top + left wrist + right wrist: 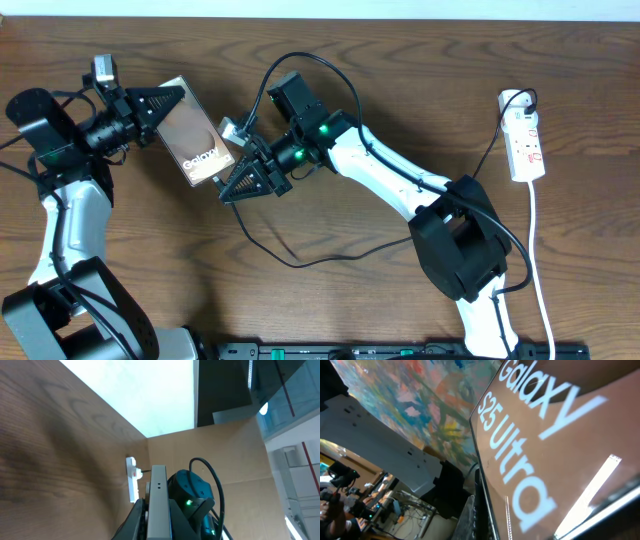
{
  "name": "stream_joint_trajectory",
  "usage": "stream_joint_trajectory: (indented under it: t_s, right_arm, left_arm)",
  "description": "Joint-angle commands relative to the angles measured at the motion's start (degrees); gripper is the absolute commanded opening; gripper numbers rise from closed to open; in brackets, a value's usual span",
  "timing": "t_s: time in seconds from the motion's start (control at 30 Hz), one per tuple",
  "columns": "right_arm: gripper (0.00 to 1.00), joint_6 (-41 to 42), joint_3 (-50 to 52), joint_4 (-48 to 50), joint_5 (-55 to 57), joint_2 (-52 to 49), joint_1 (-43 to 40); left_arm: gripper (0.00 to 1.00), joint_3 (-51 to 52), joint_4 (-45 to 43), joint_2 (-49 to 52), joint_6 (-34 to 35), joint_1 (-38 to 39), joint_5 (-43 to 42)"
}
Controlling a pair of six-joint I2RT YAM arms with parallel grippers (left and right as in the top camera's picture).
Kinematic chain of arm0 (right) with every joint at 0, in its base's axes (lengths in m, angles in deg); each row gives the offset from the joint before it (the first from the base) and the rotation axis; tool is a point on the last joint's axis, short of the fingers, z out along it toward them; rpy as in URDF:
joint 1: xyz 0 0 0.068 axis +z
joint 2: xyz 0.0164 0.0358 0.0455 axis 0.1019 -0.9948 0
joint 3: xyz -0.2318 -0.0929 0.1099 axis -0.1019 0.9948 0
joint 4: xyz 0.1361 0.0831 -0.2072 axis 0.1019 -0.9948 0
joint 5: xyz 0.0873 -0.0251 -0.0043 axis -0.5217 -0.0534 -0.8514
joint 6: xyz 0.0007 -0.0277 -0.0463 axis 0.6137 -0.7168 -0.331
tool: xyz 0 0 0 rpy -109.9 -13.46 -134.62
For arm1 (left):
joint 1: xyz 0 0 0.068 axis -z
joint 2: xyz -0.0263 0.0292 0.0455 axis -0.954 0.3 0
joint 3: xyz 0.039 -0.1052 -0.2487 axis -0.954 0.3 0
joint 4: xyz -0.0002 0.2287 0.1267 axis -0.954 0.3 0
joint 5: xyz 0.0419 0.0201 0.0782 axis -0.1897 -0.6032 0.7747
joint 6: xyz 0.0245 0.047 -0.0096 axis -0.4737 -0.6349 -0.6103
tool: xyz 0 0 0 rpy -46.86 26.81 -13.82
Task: Plug charger to phone and switch on socket
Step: 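Push the plug into the phone's bottom port with the right gripper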
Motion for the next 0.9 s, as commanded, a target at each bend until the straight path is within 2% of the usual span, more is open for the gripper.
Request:
stream_joint_trajectory:
  t_s: [0.0, 0.53, 0.87]
  right_arm:
    - [0.01, 0.59, 0.09, 0.0, -1.88, -0.7, -0.5]
    - [0.01, 0.63, 0.09, -0.02, -1.68, -0.7, -0.66]
    - [0.01, 4.79, 0.09, 0.07, -1.68, -0.7, -0.81]
  left_arm:
    - [0.07, 0.13, -0.37, 0.0, -0.37, 0.13, -2.08]
    - [0.07, 0.13, -0.37, 0.0, -0.57, 0.13, -2.12]
    - [0.07, 0.13, -0.37, 0.0, -2.75, 0.13, -3.48]
